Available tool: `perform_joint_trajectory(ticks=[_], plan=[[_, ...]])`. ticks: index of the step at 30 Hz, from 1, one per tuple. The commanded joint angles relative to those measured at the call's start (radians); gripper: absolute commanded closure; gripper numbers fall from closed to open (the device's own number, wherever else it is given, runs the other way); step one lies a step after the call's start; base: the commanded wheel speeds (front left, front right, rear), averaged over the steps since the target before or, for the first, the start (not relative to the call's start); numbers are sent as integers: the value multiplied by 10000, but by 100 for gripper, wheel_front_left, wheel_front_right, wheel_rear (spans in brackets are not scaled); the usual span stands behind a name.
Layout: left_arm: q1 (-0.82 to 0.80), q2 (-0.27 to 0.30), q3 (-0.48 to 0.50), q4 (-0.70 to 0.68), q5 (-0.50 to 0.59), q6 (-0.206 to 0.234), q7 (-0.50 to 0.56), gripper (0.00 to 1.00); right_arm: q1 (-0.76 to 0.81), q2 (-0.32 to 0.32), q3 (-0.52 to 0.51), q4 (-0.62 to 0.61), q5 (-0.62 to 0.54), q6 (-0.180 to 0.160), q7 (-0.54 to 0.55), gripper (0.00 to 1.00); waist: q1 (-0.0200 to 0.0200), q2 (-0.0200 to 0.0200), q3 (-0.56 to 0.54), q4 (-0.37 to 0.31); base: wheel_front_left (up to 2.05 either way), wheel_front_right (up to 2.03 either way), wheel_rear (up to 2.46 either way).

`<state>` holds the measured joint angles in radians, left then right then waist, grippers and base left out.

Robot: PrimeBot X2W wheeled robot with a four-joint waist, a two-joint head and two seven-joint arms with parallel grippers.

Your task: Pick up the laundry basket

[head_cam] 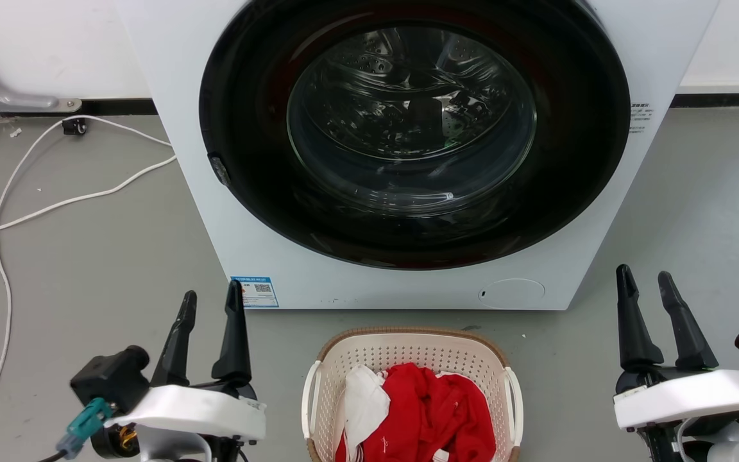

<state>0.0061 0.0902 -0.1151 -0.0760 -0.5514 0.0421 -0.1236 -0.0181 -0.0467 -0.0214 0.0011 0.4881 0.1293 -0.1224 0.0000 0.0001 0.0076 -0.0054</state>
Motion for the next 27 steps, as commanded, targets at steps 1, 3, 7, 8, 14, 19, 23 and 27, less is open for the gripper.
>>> perform_joint_trajectory(ticks=[1, 3, 7, 8, 14, 19, 23, 27], plan=[[-76, 193, -235, -190, 399, 164, -108, 0, 3, -44, -14, -84, -432, 18, -113, 0, 0, -1, 6, -4, 0, 0, 0], [-124, 356, -505, -226, 693, 334, -162, 0, 26, -45, -9, -44, -651, 18, -162, 0, 0, -1, 13, -12, 0, 0, 0], [-228, 673, -1062, -313, 1216, 742, -265, 0, 39, -46, -169, -39, -1098, 19, -275, 0, 0, -1, 18, -31, 0, 0, 0], [-247, 747, -1205, -338, 1333, 864, -299, 0, 43, -45, -197, -50, -1245, 19, -300, 0, 0, -1, 17, -34, 0, 0, 0], [-387, 1219, -2046, -469, 1986, 1567, -443, 0, 139, -46, -163, 63, -1904, 20, -454, 0, 0, -1, -13, -54, 0, 0, 0], [-412, 1485, -2663, -290, 2253, 1973, -571, 0, 168, -48, -82, 145, -2560, 20, -568, 0, 0, -1, -31, -67, 0, 0, 0], [-440, 1582, -2838, -128, 2428, 2153, -640, 0, 204, -48, -23, 176, -3008, 21, -644, 0, 0, -1, -37, -68, 0, 0, 0], [-518, 1711, -3097, -108, 2785, 2367, -734, 0, 212, -49, 79, 91, -3617, 20, -745, 0, 0, -1, -36, -69, 0, 0, 0]])
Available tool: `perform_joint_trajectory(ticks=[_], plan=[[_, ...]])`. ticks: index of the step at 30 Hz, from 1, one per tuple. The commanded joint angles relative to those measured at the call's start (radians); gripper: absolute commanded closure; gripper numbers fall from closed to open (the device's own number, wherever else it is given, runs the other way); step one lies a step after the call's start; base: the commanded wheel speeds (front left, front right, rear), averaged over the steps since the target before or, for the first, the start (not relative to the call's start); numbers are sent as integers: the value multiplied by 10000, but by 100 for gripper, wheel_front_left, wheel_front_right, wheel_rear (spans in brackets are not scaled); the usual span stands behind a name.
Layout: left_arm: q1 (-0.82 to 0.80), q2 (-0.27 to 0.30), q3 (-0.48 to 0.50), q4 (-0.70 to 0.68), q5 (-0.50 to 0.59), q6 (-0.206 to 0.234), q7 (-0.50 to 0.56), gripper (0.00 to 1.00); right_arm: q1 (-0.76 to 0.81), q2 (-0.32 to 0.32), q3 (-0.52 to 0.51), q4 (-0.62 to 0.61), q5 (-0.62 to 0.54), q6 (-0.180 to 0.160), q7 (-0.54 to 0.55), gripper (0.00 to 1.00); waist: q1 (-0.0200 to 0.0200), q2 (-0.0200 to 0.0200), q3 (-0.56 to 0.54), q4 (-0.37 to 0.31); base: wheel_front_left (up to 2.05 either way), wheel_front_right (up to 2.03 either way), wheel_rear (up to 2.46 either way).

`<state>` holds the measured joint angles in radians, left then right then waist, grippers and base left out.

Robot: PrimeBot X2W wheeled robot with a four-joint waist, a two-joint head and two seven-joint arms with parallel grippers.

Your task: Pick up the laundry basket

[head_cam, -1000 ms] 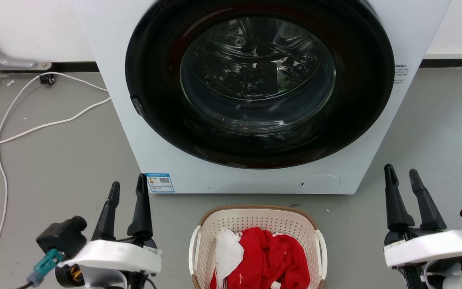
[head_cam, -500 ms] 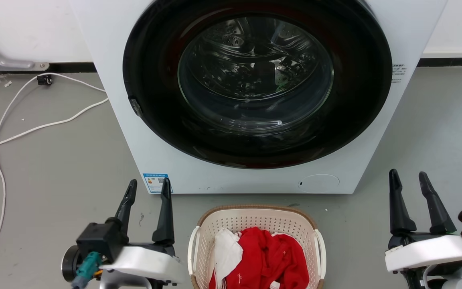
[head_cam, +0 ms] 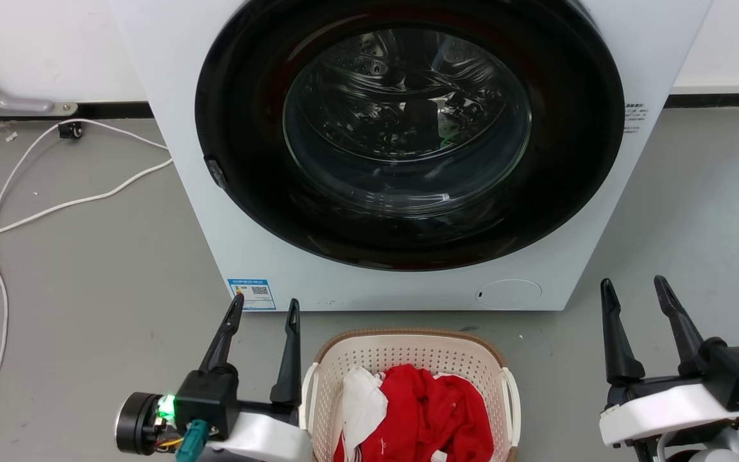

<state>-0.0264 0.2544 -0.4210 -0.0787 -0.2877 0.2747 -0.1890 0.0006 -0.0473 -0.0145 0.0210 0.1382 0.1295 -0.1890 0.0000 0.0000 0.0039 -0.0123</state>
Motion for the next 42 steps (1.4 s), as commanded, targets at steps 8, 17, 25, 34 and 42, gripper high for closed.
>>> perform_joint_trajectory(ticks=[8, 17, 25, 34, 42], plan=[[-41, -61, -106, -504, 144, 115, -251, 0, 81, -44, 18, -232, -697, 18, -242, 0, 0, 0, -5, -10, 0, 0, 0], [664, -958, 1214, -385, -28, -1250, -427, 0, 192, -41, -90, 9, -154, 11, -426, 0, 0, 0, -20, -5, 0, 0, 0], [1012, -1599, 1972, 175, 791, -2466, -574, 0, 201, -40, -138, 261, -490, 11, -572, 0, 0, 0, -40, -9, 0, 0, 0], [1092, -1885, 2251, 642, 1852, -3014, -737, 0, 236, -40, -93, 331, -1035, 11, -739, 0, 0, 0, -24, -38, 0, 0, 0], [1132, -1992, 2395, 677, 2130, -3178, -768, 0, 239, -40, -67, 354, -1051, 11, -767, 0, 0, 0, -13, -34, 0, 0, 0]])
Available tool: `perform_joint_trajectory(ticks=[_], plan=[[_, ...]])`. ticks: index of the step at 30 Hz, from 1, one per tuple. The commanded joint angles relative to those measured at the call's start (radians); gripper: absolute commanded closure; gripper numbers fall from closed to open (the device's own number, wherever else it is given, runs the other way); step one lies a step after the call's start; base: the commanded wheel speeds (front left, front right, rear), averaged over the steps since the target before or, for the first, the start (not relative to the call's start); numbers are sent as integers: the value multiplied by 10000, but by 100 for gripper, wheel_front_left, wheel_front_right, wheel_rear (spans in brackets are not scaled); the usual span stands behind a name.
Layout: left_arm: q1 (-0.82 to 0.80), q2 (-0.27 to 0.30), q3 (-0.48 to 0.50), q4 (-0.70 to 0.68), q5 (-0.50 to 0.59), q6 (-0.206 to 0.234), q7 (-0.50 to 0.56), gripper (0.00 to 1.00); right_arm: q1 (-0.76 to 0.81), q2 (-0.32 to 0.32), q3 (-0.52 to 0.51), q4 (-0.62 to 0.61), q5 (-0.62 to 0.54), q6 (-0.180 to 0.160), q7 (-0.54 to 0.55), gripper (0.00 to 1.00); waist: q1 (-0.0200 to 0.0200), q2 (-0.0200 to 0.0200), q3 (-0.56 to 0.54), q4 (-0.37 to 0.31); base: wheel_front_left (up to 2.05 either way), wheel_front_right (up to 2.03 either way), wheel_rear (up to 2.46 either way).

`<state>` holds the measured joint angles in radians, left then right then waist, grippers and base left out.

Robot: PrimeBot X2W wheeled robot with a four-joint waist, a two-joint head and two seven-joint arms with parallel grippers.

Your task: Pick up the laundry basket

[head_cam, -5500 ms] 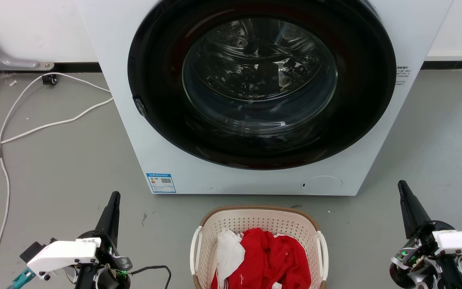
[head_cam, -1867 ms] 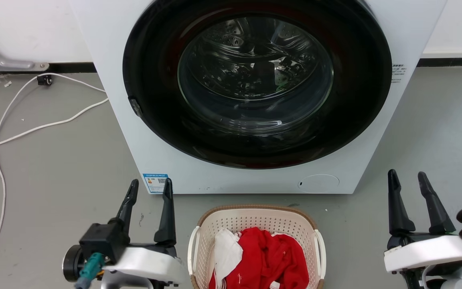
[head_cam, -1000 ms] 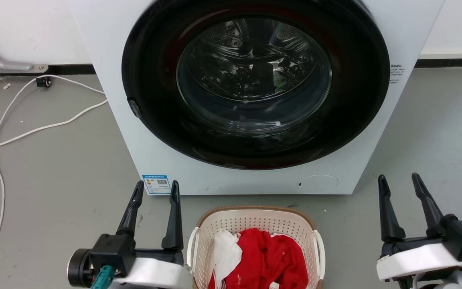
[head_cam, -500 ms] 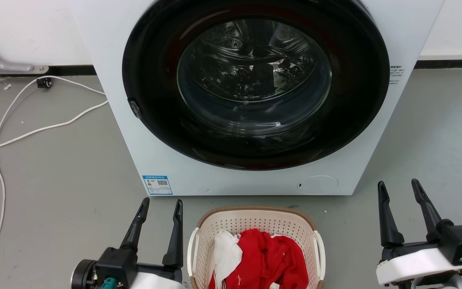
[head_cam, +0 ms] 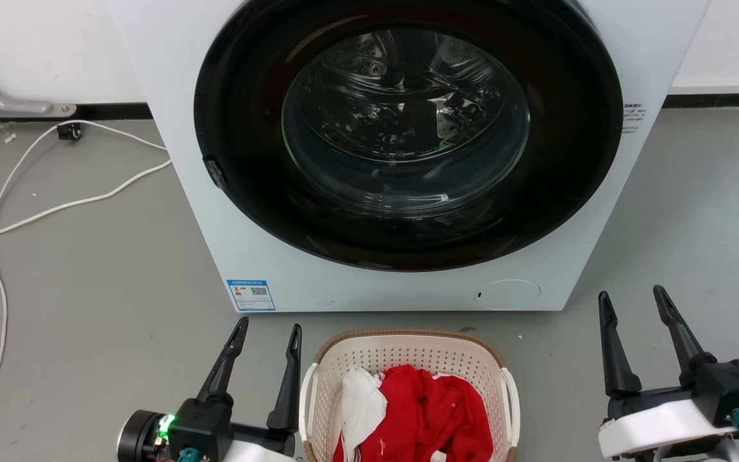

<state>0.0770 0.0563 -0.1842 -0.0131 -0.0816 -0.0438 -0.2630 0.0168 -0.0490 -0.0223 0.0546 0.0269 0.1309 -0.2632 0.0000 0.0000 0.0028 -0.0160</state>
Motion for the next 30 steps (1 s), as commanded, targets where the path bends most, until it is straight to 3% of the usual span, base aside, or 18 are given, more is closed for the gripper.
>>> perform_joint_trajectory(ticks=[1, 17, 30], plan=[[100, -19, 40, 23, 76, -17, -28, 0, 76, -23, 19, 19, 46, -3, -24, 0, 0, 0, -2, 5, 0, 0, 0], [63, -59, 92, 99, 111, -36, -28, 0, -23, -23, 24, 122, 200, -3, -24, 0, 0, 0, 249, -19, 0, 0, 0], [-1348, 55, 269, 1383, 606, 149, -28, 0, -1672, -19, 384, 1744, 85, -3, 282, 0, 0, 0, 2780, -498, 0, 0, 0]])
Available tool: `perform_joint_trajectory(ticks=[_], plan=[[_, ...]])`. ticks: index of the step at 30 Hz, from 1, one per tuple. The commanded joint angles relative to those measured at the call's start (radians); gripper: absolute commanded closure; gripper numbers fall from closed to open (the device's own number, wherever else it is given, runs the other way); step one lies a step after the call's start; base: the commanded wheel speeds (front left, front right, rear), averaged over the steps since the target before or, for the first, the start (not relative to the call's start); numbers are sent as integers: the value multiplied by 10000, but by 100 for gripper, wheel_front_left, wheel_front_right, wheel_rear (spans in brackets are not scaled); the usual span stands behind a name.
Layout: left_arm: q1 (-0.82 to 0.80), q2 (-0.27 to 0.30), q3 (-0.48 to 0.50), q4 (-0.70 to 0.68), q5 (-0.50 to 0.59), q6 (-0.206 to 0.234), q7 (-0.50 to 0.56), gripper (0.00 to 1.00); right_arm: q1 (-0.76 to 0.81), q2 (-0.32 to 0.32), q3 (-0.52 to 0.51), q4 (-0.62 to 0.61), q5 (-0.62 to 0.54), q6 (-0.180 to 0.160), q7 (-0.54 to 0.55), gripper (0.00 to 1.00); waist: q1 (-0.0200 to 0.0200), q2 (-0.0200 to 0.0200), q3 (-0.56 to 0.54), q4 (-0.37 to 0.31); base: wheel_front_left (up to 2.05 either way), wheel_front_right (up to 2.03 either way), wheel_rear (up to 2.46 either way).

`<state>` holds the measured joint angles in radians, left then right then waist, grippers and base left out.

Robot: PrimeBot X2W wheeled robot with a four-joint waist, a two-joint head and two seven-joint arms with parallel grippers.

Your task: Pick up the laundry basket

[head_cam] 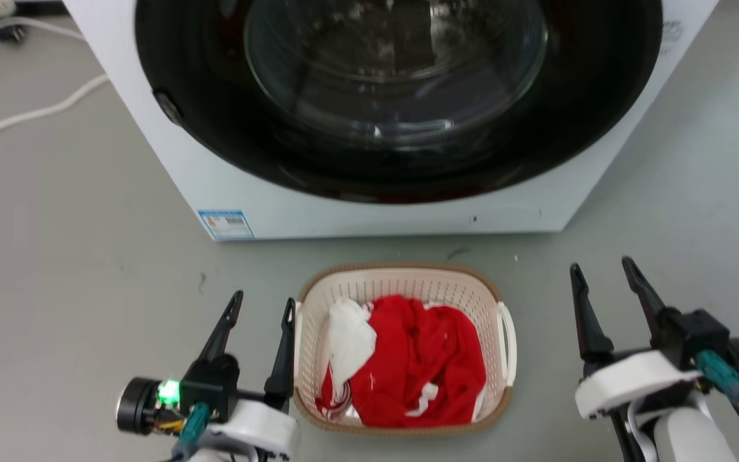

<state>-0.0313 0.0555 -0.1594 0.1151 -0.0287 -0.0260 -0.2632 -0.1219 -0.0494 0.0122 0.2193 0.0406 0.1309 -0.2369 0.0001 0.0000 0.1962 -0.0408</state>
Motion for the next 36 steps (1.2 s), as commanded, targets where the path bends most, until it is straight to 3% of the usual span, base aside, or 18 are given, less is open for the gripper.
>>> perform_joint_trajectory(ticks=[1, 8, 17, 25, 36], plan=[[-460, 120, 34, 254, 102, -81, -26, 0, -497, -16, 59, 265, -55, -3, 60, 0, -1, 0, 1112, -296, 0, 0, 0], [-2095, 500, 205, 1884, 18, -507, -24, 0, -2100, -5, 208, 1738, 226, -3, 64, 0, -1, 0, 2792, -554, 0, 0, 0], [-4350, 979, 289, 4738, 118, -622, -26, 0, -3986, -7, 380, 4198, 414, -4, 502, 0, -1, 0, 4474, -560, 0, 0, 0], [-5966, 1184, 137, 7144, 76, -742, 12, 0, -5415, -9, 423, 6005, 544, -3, 854, 0, -1, 0, 5358, -470, 0, 0, 0], [-7634, 1216, -348, 9437, 22, -915, 25, 0, -6912, -12, 1780, 8151, 1716, -3, 1810, 0, -1, 0, 6030, -248, 0, 0, 0]])
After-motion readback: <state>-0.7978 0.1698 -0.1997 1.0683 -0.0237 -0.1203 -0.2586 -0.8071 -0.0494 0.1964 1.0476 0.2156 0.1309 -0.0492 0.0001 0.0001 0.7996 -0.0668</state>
